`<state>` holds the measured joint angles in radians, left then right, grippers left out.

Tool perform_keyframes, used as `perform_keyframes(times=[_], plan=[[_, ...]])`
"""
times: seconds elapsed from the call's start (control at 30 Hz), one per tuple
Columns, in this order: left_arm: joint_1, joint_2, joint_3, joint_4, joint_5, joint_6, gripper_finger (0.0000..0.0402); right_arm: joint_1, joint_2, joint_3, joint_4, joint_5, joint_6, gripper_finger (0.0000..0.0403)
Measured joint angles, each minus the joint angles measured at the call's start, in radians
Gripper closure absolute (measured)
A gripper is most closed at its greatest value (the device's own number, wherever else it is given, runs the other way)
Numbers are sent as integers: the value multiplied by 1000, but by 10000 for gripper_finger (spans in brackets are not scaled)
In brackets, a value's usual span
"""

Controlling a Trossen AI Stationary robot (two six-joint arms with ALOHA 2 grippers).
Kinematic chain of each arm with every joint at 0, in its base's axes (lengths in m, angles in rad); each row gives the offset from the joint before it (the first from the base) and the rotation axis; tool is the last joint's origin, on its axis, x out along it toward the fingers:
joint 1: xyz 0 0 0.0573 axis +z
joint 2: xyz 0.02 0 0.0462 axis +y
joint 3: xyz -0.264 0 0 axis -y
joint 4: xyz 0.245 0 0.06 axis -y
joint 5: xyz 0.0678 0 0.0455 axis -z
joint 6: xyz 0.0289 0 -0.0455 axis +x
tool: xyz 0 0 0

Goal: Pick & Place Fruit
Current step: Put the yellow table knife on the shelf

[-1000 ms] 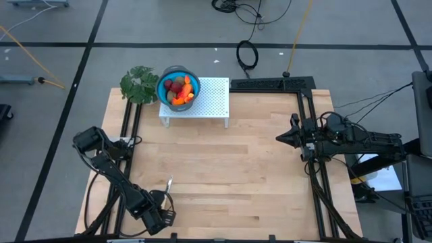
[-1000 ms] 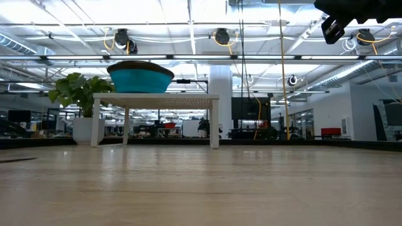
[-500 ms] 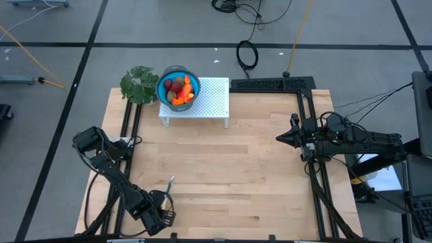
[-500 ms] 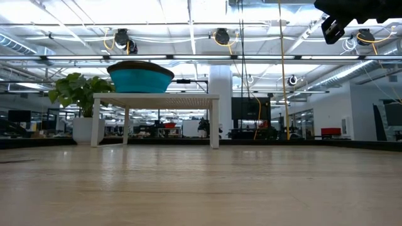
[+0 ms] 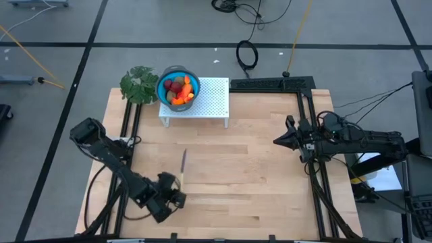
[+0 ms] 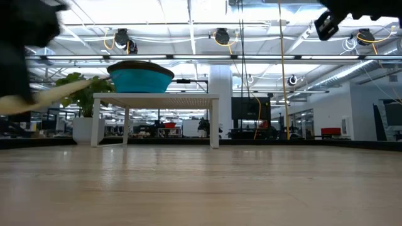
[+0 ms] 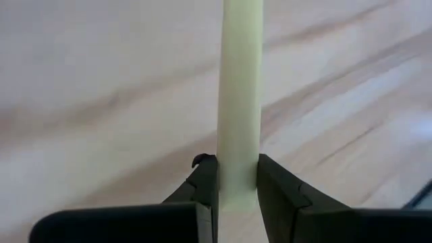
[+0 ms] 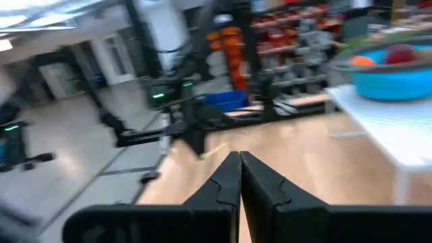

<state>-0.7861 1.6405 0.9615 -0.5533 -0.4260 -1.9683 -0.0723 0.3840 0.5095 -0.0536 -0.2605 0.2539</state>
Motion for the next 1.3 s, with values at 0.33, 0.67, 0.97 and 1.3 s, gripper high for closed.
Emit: perform_keyframes(times=[0.33, 0.67, 0.97, 1.3], plan=[[194, -105, 3, 302, -113, 578, 339, 44, 247, 0, 343, -111, -3, 403], [351, -164, 5, 668, -82, 1053, 339, 114, 545, 0, 736, -106, -25, 390], [437, -163, 5, 813, -18, 1217, 339, 141, 755, 1, 1029, -24, -28, 320], [474, -163, 5, 858, 10, 1260, 339, 140, 924, 140, 1034, -25, 45, 204]])
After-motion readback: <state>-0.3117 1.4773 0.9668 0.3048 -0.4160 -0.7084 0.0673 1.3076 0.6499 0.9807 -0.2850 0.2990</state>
